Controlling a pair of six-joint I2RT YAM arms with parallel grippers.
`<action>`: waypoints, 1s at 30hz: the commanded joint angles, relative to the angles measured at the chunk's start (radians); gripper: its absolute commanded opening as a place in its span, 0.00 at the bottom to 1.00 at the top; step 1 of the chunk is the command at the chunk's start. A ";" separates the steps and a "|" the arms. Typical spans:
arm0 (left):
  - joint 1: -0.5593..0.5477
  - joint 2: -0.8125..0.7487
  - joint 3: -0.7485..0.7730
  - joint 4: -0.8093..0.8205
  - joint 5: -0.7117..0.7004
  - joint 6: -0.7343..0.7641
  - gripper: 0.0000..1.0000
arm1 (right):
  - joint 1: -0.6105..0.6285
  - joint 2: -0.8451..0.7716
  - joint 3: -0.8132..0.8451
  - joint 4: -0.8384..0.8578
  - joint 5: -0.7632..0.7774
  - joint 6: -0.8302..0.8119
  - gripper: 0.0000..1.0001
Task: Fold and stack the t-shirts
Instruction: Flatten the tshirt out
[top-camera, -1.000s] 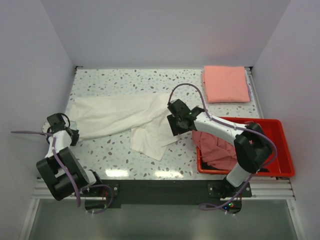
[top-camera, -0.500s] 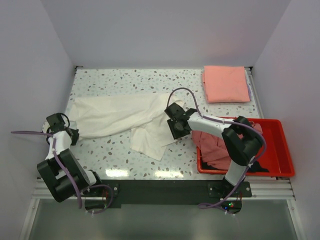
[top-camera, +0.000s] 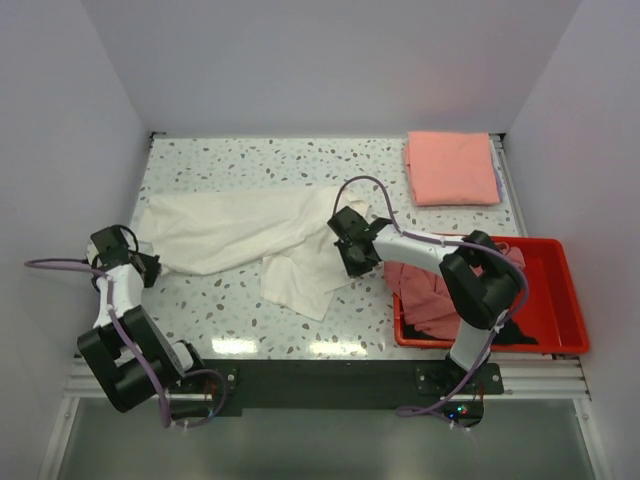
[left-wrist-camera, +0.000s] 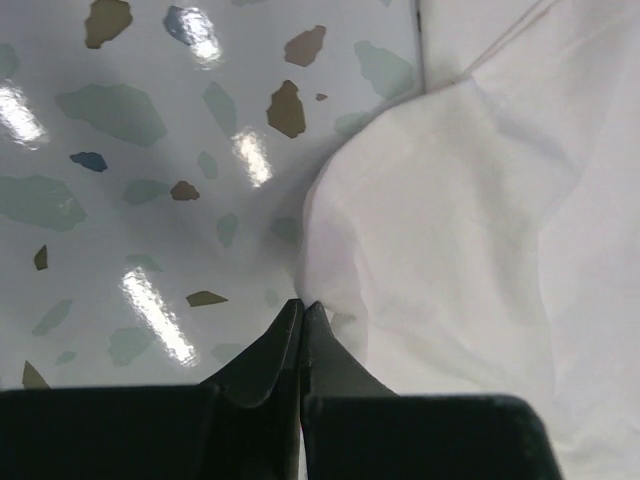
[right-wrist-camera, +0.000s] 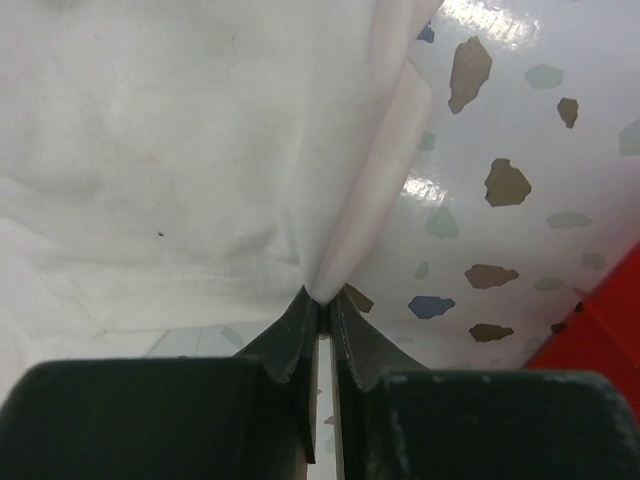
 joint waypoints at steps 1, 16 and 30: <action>0.006 -0.080 0.027 0.020 0.144 0.038 0.00 | -0.002 -0.104 0.000 -0.005 0.057 0.010 0.06; 0.007 -0.214 0.609 -0.237 0.349 0.107 0.00 | -0.010 -0.495 0.379 -0.091 0.258 -0.116 0.03; 0.006 -0.177 1.396 -0.460 0.166 0.131 0.00 | -0.008 -0.634 0.831 -0.148 0.114 -0.231 0.04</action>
